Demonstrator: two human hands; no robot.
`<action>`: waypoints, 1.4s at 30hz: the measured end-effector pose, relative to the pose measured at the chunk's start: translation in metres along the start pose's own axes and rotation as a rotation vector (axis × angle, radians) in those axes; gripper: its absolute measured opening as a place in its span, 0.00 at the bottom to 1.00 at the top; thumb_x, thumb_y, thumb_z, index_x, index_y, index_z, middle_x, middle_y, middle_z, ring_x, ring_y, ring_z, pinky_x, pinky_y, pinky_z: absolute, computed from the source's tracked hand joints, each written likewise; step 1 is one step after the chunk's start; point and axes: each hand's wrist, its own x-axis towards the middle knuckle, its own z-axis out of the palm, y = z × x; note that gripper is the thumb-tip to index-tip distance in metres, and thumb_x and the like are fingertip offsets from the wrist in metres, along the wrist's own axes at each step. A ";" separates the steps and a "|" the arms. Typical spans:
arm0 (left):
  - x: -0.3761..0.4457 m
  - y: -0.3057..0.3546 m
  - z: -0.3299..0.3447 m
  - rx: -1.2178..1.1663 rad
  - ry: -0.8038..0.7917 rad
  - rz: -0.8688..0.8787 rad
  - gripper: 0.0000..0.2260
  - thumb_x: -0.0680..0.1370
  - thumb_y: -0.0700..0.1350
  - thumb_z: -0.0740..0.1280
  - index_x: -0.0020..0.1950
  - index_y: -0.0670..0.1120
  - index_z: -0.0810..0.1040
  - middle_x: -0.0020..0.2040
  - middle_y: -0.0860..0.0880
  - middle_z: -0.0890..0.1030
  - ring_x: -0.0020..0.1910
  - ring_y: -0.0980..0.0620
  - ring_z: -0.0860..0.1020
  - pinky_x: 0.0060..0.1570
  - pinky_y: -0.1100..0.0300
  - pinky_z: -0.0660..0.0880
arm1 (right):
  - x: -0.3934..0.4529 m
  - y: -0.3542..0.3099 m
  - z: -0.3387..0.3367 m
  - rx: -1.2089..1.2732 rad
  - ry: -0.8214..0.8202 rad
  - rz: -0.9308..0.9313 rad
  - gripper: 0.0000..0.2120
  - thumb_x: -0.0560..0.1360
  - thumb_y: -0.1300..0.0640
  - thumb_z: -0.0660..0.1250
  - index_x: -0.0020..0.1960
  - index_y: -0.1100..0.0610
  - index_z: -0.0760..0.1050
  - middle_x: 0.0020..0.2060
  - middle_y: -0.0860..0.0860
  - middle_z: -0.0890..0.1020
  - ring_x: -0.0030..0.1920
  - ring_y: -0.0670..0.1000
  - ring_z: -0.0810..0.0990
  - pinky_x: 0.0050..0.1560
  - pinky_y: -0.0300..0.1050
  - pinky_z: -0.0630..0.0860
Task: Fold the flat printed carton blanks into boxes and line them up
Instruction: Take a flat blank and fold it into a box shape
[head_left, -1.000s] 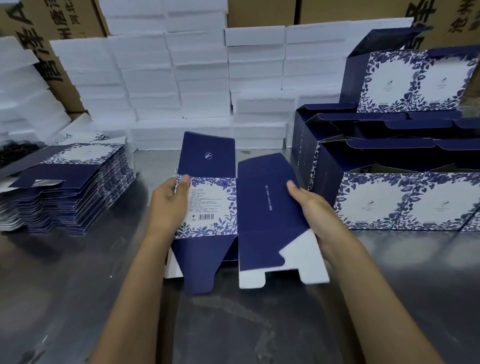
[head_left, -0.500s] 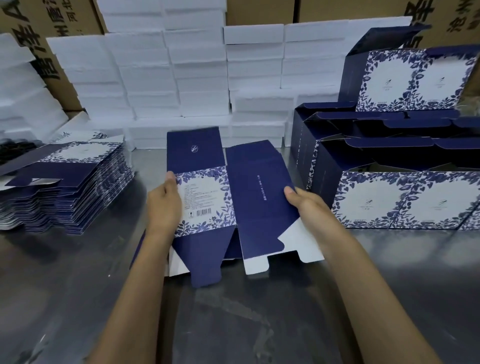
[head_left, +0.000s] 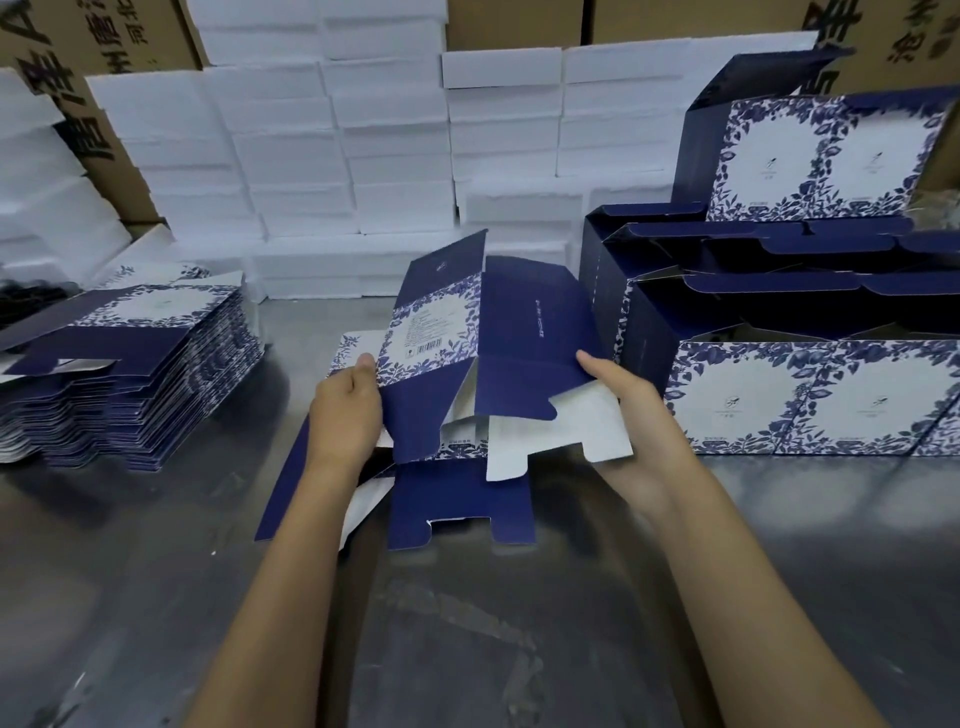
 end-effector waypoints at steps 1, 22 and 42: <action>0.000 0.001 0.001 0.015 -0.001 0.022 0.19 0.85 0.50 0.58 0.36 0.44 0.70 0.33 0.48 0.72 0.34 0.48 0.70 0.37 0.56 0.69 | 0.000 -0.001 0.000 0.045 -0.019 -0.008 0.17 0.79 0.50 0.68 0.65 0.55 0.81 0.58 0.54 0.85 0.55 0.54 0.86 0.56 0.51 0.78; -0.027 0.028 0.012 -0.279 -0.258 0.282 0.18 0.82 0.44 0.64 0.69 0.61 0.74 0.67 0.62 0.77 0.64 0.61 0.76 0.58 0.71 0.74 | 0.009 0.016 0.008 -0.475 -0.062 -0.214 0.44 0.69 0.59 0.74 0.77 0.34 0.60 0.55 0.23 0.78 0.59 0.30 0.77 0.59 0.37 0.72; -0.040 0.045 0.012 -0.275 -0.171 0.403 0.11 0.80 0.47 0.70 0.61 0.53 0.83 0.67 0.56 0.76 0.69 0.59 0.72 0.64 0.48 0.75 | -0.016 -0.004 0.013 -0.510 -0.366 -0.189 0.45 0.63 0.53 0.70 0.77 0.34 0.61 0.72 0.40 0.74 0.73 0.46 0.71 0.78 0.52 0.61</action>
